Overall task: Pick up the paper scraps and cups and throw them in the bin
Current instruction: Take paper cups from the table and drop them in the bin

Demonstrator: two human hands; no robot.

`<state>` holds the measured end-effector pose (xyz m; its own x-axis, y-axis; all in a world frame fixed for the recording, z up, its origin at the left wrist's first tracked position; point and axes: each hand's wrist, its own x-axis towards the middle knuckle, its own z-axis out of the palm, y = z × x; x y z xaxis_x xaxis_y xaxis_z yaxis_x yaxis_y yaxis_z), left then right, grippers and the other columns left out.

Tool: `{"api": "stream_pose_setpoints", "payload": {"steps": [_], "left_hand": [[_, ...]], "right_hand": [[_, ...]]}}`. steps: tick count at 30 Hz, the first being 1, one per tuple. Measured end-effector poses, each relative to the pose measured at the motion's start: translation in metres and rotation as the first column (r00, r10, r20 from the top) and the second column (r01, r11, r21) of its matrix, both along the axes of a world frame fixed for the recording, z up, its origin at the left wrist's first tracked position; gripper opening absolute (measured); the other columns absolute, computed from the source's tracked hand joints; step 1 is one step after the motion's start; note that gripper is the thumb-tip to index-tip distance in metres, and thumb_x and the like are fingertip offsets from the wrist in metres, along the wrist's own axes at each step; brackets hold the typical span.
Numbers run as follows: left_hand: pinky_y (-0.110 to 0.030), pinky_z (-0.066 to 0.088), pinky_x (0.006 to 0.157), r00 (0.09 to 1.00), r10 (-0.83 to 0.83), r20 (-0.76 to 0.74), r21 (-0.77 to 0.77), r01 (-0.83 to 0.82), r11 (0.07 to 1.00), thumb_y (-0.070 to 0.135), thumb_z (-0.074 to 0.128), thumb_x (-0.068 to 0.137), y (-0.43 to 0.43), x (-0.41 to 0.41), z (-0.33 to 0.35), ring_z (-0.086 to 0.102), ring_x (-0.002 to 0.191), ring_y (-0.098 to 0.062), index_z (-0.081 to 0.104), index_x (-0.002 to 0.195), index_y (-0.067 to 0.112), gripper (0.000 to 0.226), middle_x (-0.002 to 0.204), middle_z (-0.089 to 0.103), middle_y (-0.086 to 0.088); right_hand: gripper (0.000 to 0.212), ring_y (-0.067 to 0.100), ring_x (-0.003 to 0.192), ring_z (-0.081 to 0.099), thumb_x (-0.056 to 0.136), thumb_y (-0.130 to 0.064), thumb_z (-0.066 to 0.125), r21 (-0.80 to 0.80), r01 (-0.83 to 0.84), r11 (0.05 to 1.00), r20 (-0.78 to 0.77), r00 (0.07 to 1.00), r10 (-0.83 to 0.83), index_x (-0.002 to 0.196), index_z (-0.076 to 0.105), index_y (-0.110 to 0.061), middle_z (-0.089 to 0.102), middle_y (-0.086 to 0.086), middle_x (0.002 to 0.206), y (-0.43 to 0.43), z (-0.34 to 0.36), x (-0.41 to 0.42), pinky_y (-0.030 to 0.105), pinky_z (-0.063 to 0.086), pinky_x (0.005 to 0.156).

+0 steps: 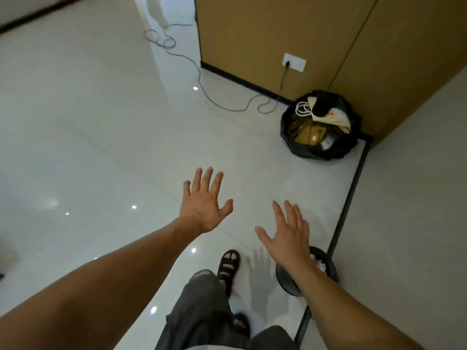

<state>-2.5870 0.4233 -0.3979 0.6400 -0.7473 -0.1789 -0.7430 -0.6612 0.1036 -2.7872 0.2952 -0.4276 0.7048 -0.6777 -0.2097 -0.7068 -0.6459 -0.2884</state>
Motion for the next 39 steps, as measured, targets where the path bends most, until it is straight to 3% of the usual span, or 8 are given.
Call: {"api": "stream_pose_setpoints", "payload": {"steps": [8,17,25,29,39], "left_hand": [[-0.051,0.006,0.117,0.913,0.408,-0.021,-0.084,-0.408,0.909,0.071,0.014,0.083,0.197,-0.023,0.05,-0.013,0.147,-0.026,-0.001,0.152,0.026,0.083,0.161,-0.002,-0.003],[-0.052,0.009,0.116,0.598,0.8,-0.051,-0.124,-0.798,0.589,0.071,0.02,0.086,0.455,-0.031,0.054,-0.007,0.147,-0.028,0.002,0.152,0.026,0.082,0.161,0.0,-0.003],[-0.052,0.009,0.117,0.328,0.944,-0.026,-0.226,-0.922,0.314,0.067,0.028,0.087,0.686,-0.025,0.086,-0.007,0.147,-0.026,0.005,0.152,0.027,0.08,0.161,0.002,-0.001],[-0.052,0.009,0.116,0.218,0.976,-0.005,-0.245,-0.946,0.21,0.066,0.03,0.087,0.773,-0.023,0.096,-0.007,0.147,-0.025,0.006,0.152,0.027,0.079,0.161,0.003,-0.001],[-0.052,0.008,0.116,-0.02,1.0,-0.01,-0.23,-0.973,-0.022,0.065,0.03,0.087,0.926,0.034,0.086,-0.007,0.147,-0.025,0.005,0.152,0.027,0.079,0.161,0.003,-0.001]], "right_hand": [[0.079,0.022,0.149,-0.01,0.089,-0.074,0.027,-0.02,-0.311,0.95,-0.03,0.95,0.31,0.154,0.003,-0.035,-0.003,0.0,0.163,0.125,0.043,0.05,0.048,0.005,0.119],[0.078,0.021,0.149,-0.015,0.09,-0.073,0.023,-0.087,-0.631,0.771,-0.06,0.776,0.628,0.154,-0.002,-0.036,-0.009,-0.001,0.163,0.312,0.083,0.136,0.048,0.002,0.119],[0.077,0.02,0.149,-0.008,0.091,-0.071,0.029,-0.092,-0.801,0.591,0.088,0.585,0.806,0.154,0.007,-0.035,0.002,-0.001,0.163,0.564,0.118,0.237,0.048,0.007,0.118],[0.077,0.021,0.15,-0.006,0.09,-0.073,0.026,-0.08,-0.892,0.444,0.099,0.436,0.894,0.154,0.007,-0.036,0.002,-0.001,0.164,0.679,0.124,0.26,0.05,0.007,0.118],[0.077,0.022,0.15,-0.002,0.091,-0.071,0.031,-0.028,-0.981,0.193,0.081,0.19,0.978,0.154,0.009,-0.035,0.005,0.0,0.163,0.851,0.1,0.366,0.052,0.01,0.118]]}}
